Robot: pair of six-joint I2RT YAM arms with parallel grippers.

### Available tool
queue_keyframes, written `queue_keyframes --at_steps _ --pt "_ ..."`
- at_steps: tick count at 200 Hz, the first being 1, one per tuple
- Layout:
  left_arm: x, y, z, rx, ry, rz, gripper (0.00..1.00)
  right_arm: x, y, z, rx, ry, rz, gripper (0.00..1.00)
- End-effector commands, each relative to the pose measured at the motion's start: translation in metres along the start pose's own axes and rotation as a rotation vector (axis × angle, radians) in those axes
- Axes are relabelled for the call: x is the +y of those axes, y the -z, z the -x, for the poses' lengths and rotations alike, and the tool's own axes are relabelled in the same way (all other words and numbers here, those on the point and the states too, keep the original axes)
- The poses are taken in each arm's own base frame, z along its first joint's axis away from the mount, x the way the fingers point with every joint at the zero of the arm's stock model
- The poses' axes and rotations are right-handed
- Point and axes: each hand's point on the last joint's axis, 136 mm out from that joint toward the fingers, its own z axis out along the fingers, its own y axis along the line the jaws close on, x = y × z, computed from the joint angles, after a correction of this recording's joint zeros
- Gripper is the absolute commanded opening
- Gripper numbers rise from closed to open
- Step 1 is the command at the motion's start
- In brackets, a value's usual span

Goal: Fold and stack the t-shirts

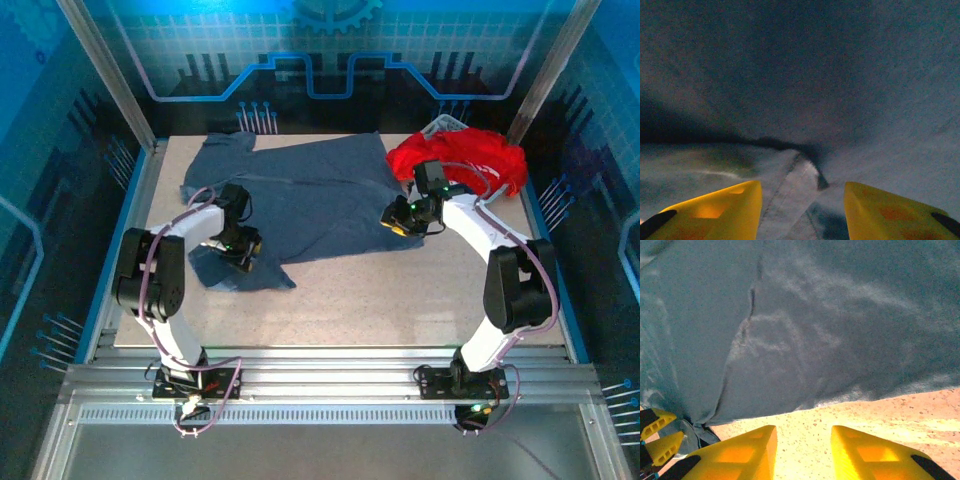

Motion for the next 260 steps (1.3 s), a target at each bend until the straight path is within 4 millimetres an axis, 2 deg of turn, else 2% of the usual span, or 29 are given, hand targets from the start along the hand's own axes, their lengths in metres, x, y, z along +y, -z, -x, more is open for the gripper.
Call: queue_keyframes --at_steps 1,28,61,122,142,157,167,221,260 --pt "-0.014 -0.002 0.003 -0.021 0.026 -0.014 0.47 0.003 0.003 -0.001 0.001 0.016 0.024 0.35" --pt "-0.017 -0.006 0.001 -0.008 0.013 -0.003 0.43 0.002 0.002 -0.001 0.002 0.016 0.022 0.34" --pt "-0.006 -0.009 0.0 -0.001 0.012 0.033 0.38 0.001 0.001 0.002 -0.003 0.017 0.014 0.33" --pt "0.001 -0.012 -0.004 0.022 0.01 0.05 0.24 -0.001 -0.003 0.007 -0.009 0.007 -0.007 0.32" --pt "0.006 -0.012 -0.003 0.017 0.003 0.066 0.25 0.0 -0.001 0.01 -0.02 0.009 -0.01 0.32" --pt "0.009 -0.014 -0.002 0.012 0.007 0.069 0.36 0.001 0.0 0.012 -0.025 0.009 -0.011 0.32" --pt "0.008 -0.015 -0.002 0.012 0.011 0.061 0.38 0.002 0.001 0.013 -0.028 0.009 -0.007 0.32" --pt "-0.005 -0.016 0.002 -0.005 0.009 0.063 0.39 0.0 0.004 0.008 -0.024 0.019 -0.009 0.31" --pt "0.009 -0.022 0.001 -0.001 0.012 0.09 0.38 -0.002 0.004 0.006 -0.026 0.016 -0.009 0.31"
